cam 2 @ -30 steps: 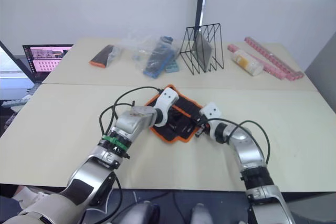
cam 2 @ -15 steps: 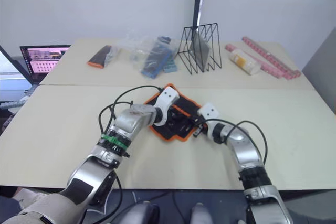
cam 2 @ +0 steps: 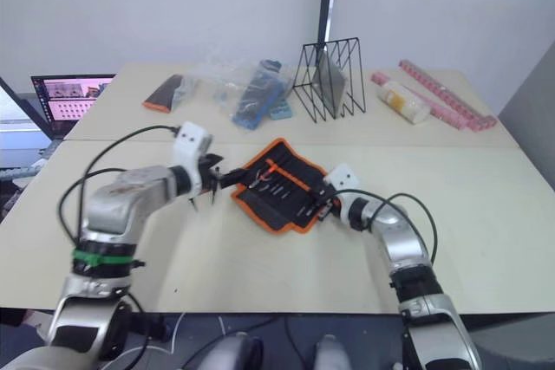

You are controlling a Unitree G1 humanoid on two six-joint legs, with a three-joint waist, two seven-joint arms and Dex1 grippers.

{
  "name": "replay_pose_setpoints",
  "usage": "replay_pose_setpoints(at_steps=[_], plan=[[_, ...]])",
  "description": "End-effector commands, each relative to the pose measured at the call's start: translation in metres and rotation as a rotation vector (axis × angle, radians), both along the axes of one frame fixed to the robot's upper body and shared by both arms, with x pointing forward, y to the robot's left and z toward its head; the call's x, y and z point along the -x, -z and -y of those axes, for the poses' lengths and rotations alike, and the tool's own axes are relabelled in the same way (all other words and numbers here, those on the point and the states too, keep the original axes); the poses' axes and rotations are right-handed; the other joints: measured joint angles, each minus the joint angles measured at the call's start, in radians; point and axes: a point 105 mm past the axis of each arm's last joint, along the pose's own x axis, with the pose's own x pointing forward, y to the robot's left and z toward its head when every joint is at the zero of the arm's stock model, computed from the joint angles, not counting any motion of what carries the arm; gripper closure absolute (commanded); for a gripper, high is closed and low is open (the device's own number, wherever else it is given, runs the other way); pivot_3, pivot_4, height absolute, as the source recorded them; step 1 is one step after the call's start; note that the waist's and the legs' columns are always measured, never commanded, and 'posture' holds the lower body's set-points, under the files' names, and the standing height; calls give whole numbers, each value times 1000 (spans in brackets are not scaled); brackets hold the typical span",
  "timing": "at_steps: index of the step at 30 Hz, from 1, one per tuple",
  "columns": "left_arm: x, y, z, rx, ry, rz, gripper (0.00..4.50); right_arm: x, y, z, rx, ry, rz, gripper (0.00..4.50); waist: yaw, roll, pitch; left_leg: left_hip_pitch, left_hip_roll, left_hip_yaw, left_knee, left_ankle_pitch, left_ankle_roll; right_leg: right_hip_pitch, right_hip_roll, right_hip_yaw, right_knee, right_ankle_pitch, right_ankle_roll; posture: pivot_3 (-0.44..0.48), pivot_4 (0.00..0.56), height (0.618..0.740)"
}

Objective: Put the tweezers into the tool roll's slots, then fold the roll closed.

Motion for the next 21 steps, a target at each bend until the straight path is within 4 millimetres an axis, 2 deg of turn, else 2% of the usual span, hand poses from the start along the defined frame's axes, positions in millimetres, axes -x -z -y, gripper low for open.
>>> replay_pose_setpoints(at_steps=[1,3,6,9,12,14,21], plan=[[13,-7,-21,-72,-8,78,44,-3,-1,4,2,4,2,4500,0,0,0,0,0,0,0,0,0,0,0,0,0,0,0,0,150,687],[22,2,-39,-79,-57,52,44,-5,2,4,-13,14,-14,4500,-3,0,0,0,0,0,0,0,0,0,0,0,0,0,-1,0,150,687],[34,3,-58,-34,-128,95,44,-7,1,5,-24,22,-17,4500,-1,0,0,0,1,0,0,0,0,-1,0,0,0,0,-1,0,150,687],[56,10,-80,-17,-219,141,44,-8,0,7,-17,21,-15,4500,-1,0,0,0,1,0,0,0,0,0,0,0,-1,0,-1,0,150,687],[83,13,-93,207,-282,128,44,-10,-1,9,-15,21,-13,4500,-1,0,0,0,1,0,-1,0,0,-1,0,0,-1,1,-1,0,150,687],[97,25,-108,234,-374,115,44,-12,-3,9,-15,22,-10,4500,3,0,0,0,1,-1,0,0,0,-1,0,-1,-1,1,-1,0,150,687],[138,57,-122,202,-482,111,44,-14,-6,10,-13,17,-6,4500,8,0,0,1,1,-1,0,0,0,-1,0,-1,-2,1,-1,0,150,687]])
